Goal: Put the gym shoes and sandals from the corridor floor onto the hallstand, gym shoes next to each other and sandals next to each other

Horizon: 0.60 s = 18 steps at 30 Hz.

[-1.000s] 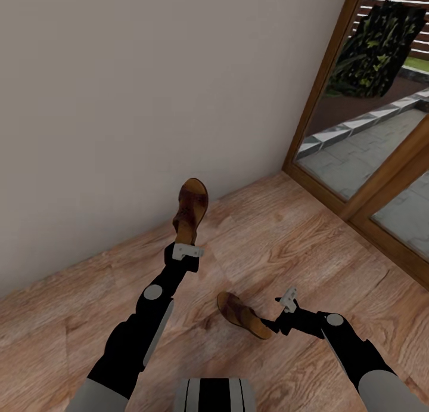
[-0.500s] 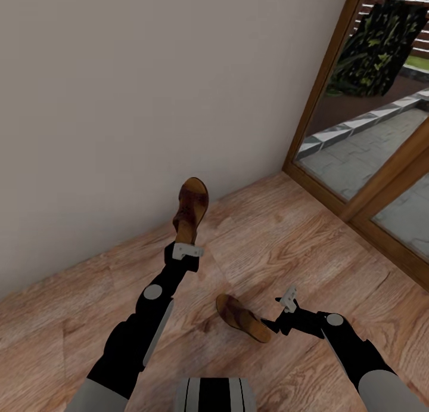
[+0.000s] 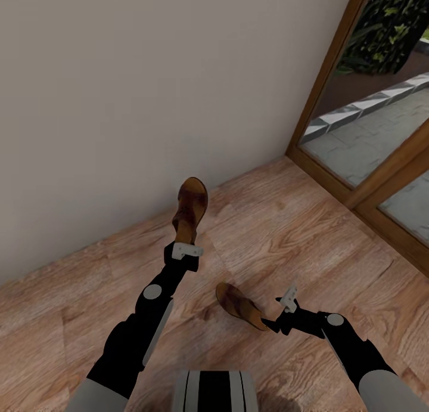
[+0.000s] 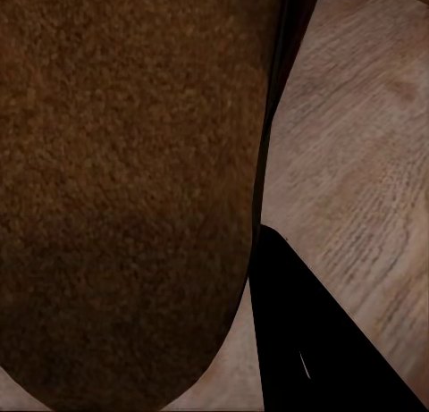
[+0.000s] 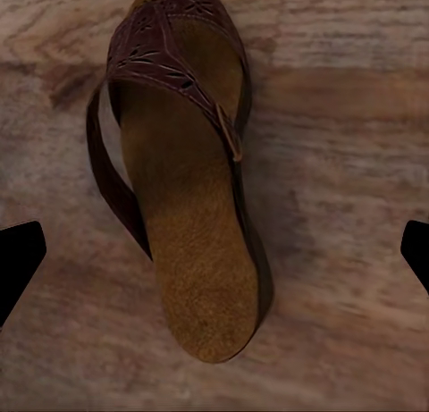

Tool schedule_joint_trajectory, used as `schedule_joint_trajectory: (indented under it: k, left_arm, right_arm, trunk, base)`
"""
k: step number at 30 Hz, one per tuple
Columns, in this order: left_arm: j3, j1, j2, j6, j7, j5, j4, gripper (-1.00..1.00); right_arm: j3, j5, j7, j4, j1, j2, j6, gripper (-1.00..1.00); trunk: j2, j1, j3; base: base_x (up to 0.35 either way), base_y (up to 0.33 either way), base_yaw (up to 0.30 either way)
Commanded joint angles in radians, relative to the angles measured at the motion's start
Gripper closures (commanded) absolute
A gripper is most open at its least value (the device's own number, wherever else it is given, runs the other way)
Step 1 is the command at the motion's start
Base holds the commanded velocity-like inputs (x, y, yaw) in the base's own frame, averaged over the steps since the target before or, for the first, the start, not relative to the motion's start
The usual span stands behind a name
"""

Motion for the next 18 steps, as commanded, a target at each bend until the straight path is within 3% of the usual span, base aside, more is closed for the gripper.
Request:
schedule_joint_trajectory:
  k: [1, 15, 18]
  left_arm:
    - [-0.001, 0.0, 0.0, 0.006, -0.001, -0.011, -0.002, 1.0]
    - [-0.002, 0.0, 0.0, 0.006, -0.001, -0.011, -0.002, 1.0]
    - [-0.003, 0.0, 0.0, 0.006, -0.001, -0.011, -0.002, 1.0]
  right_arm:
    - [-0.003, 0.01, 0.003, 0.0, 0.0, 0.0, -0.008, -1.0]
    - [-0.004, 0.009, 0.004, -0.007, 0.0, 0.0, -0.008, -1.0]
    - [-0.004, 0.011, 0.002, -0.02, 0.0, 0.0, -0.007, -1.0]
  trunk:
    - [-0.001, 0.0, -0.006]
    - [-0.004, 0.006, -0.083]
    - [-0.004, 0.006, -0.086]
  base:
    - [0.0, 0.0, -0.035]
    - [0.0, 0.0, -0.058]
    - [0.0, 0.0, -0.036]
